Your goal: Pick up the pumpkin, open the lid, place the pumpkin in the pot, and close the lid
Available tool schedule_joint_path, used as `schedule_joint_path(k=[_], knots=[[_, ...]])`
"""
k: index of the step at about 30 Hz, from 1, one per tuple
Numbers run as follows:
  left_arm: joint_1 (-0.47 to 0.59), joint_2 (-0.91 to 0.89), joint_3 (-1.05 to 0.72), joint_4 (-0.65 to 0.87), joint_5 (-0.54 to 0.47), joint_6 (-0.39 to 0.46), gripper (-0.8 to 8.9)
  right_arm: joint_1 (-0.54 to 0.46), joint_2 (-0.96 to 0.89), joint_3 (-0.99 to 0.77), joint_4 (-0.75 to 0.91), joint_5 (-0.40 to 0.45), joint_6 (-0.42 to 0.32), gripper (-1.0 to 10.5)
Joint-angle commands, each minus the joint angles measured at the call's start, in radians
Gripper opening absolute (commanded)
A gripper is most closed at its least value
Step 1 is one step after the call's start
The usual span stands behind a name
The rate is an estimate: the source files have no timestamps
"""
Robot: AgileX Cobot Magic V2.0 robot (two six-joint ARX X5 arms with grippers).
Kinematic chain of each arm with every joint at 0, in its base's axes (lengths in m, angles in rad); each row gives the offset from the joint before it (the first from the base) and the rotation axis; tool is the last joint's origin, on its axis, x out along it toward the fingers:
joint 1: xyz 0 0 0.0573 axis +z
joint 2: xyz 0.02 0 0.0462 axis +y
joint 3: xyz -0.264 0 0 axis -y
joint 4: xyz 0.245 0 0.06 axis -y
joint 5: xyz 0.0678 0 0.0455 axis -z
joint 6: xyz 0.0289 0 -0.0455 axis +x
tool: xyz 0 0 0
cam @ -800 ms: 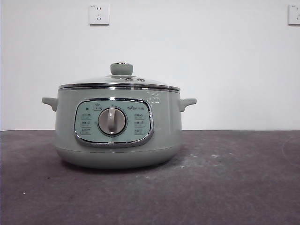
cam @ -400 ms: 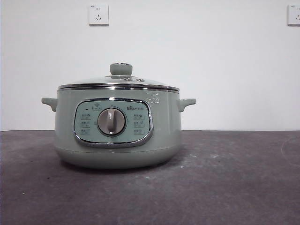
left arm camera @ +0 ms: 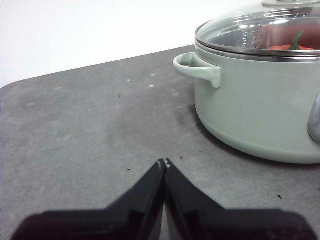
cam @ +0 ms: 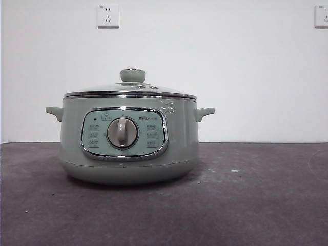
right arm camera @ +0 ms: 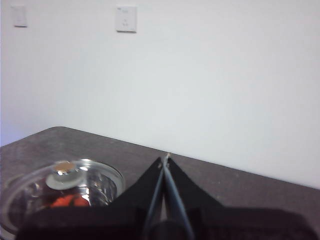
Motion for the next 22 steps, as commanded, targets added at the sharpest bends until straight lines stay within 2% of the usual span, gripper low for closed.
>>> schedule_joint_path(k=[1,5,10,14,22], knots=[[0.003,-0.003,-0.016,0.002,-0.001,-0.006,-0.03,-0.013,-0.071,-0.197,0.111,0.006,0.036,0.0],[0.003,-0.003,-0.016,0.002,-0.001,-0.006,-0.03,-0.017,-0.169,-0.386,0.232,0.017,0.037,0.0],[0.003,-0.003,-0.016,0.002,-0.001,-0.006,-0.03,-0.017,-0.28,-0.552,0.275,0.144,0.066,0.0],[0.003,-0.003,-0.016,0.002,-0.001,-0.006,-0.03,-0.017,-0.335,-0.635,0.285,0.209,0.078,0.0],[0.003,-0.003,-0.016,0.002,-0.001,-0.006,-0.03,-0.017,-0.412,-0.758,0.284,0.216,0.109,0.0]])
